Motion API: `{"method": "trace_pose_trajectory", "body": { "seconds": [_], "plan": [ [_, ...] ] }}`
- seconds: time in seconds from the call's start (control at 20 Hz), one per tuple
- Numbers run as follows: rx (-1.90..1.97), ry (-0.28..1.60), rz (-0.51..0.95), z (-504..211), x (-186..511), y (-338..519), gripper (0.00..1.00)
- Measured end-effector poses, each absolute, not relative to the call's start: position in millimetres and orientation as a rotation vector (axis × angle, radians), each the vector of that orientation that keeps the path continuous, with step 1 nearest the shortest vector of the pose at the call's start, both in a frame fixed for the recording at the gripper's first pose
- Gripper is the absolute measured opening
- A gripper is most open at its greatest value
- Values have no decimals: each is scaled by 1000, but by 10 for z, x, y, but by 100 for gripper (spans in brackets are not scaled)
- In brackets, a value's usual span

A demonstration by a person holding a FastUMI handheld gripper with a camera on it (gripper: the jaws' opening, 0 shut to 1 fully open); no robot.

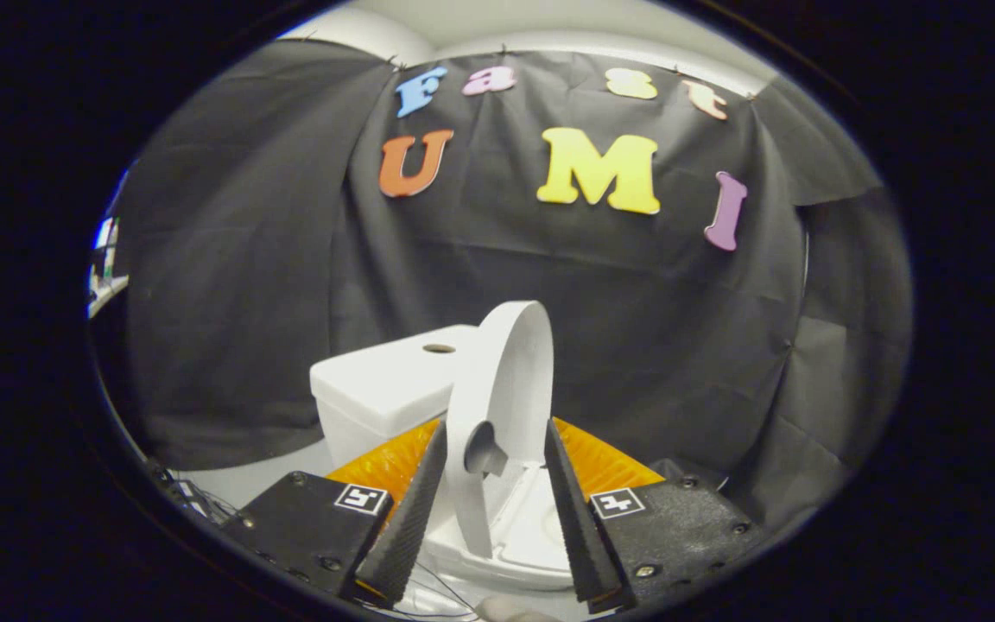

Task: Open the toilet lid.

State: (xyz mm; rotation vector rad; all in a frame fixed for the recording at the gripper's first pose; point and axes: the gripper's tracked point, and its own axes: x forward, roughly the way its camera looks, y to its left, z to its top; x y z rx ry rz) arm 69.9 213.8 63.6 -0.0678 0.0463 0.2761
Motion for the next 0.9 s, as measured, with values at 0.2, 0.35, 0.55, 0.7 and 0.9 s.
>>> {"method": "trace_pose_trajectory", "body": {
  "seconds": [0.2,0.35,0.55,0.7,0.9],
  "plan": [
    [10,-57,194,736,482,1480,85],
    [48,-61,127,597,372,970,100],
    [65,-52,37,309,286,349,100],
    [77,-32,-11,89,228,5,100],
    [78,-48,-64,-113,141,-341,100]
  ]
}}
